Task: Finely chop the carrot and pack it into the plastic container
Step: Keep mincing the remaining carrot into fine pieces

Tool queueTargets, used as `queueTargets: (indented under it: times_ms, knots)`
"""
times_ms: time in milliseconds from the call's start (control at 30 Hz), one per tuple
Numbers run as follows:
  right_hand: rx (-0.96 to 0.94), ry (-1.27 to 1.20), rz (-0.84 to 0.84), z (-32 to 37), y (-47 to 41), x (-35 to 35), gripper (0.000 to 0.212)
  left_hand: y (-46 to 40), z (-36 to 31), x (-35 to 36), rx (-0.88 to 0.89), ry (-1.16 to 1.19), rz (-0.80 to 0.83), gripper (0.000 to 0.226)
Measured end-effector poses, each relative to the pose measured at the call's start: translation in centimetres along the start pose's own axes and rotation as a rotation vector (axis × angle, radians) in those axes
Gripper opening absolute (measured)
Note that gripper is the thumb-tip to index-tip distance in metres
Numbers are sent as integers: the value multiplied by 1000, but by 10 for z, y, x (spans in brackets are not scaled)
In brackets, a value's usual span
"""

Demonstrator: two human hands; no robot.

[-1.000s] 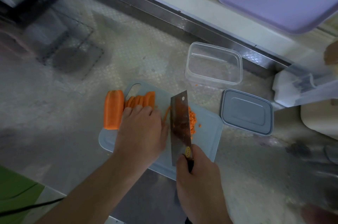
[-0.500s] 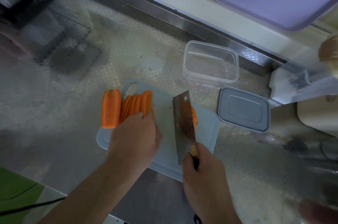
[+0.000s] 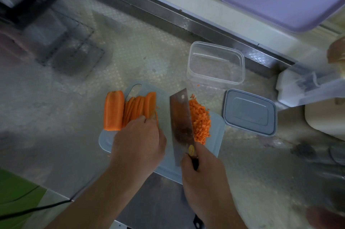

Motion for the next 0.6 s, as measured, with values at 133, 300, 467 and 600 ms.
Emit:
queueTargets:
  times_ms: [133, 300, 467, 600]
  knots:
    - [57, -25, -16, -9, 2, 0, 17, -1, -3, -1, -12, -16, -3, 28]
    - [105, -62, -56, -16, 6, -13, 20, -1, -4, 3, -28, -22, 5, 26]
    - [42, -92, -31, -8, 3, -13, 21, 3, -13, 8, 33, -5, 24, 24]
    - [-17, -61, 13, -2, 0, -12, 25, 3, -7, 5, 44, 13, 7, 23]
Point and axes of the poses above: each hand's wrist, its own y-axis away from the middle knuckle, its own x-axis out of the palm, z = x × y, the point moved 2 cm from there along -y, towards the middle knuckle, and after that the axes turned 6 degrees about z, right-handed, at the moved point
